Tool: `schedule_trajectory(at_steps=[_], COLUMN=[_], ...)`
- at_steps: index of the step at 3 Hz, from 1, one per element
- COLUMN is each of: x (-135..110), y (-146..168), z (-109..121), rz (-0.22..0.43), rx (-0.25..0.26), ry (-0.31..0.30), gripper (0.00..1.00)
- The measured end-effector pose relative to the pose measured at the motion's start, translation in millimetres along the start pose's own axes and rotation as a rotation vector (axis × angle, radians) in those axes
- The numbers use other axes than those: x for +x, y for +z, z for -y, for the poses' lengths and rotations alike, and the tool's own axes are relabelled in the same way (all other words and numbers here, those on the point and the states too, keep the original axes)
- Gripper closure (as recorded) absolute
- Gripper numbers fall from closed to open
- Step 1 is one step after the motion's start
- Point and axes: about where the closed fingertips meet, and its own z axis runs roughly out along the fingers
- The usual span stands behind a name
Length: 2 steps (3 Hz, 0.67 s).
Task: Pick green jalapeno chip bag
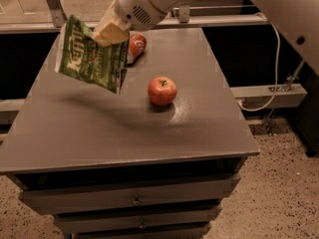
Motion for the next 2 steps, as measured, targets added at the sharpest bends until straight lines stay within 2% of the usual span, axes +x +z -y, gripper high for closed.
schedule_trajectory(at_steps=[1,2], x=[-25.1,-25.2], y=[-35.9,-35.9], z=[26.4,26.5], rz=[0.051,0.051], rx=[0.079,0.08], ry=[-0.024,-0.024], gripper=[1.0,1.0])
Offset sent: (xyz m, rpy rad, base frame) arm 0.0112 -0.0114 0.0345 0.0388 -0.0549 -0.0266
